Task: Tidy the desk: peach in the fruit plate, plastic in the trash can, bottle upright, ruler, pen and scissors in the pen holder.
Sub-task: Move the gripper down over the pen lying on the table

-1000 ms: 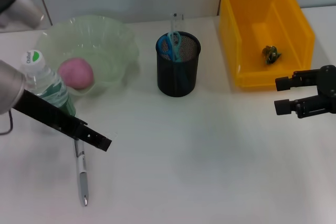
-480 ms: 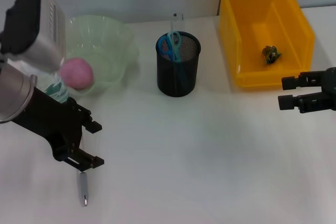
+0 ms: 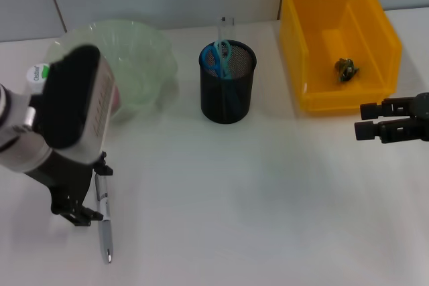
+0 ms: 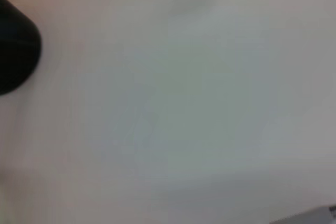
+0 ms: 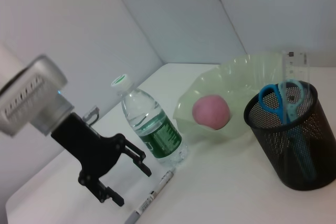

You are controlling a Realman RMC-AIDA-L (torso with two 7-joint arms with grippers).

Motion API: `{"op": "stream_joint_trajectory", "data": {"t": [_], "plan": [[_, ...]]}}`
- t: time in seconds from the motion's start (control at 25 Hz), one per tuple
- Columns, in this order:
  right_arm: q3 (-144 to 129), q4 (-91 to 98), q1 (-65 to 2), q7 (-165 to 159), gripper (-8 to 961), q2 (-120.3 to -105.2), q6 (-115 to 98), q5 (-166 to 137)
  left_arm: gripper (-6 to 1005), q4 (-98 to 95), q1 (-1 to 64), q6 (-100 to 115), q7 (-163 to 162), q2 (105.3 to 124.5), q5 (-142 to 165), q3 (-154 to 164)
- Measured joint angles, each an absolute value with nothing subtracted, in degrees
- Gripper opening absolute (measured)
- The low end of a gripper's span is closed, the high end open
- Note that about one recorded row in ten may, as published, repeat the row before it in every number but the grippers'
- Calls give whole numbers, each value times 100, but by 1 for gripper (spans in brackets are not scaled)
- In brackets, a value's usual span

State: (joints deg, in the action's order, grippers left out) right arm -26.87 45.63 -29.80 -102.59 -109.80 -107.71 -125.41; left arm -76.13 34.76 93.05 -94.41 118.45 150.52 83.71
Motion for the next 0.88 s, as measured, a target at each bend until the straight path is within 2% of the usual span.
{"op": "stream_joint_trajectory", "data": {"t": [0.88], "plan": [[-2671, 4570, -3069, -10565, 832, -10959, -10766, -12524, 737, -8092, 3320, 9154, -9664, 11865, 15530, 9189]]}}
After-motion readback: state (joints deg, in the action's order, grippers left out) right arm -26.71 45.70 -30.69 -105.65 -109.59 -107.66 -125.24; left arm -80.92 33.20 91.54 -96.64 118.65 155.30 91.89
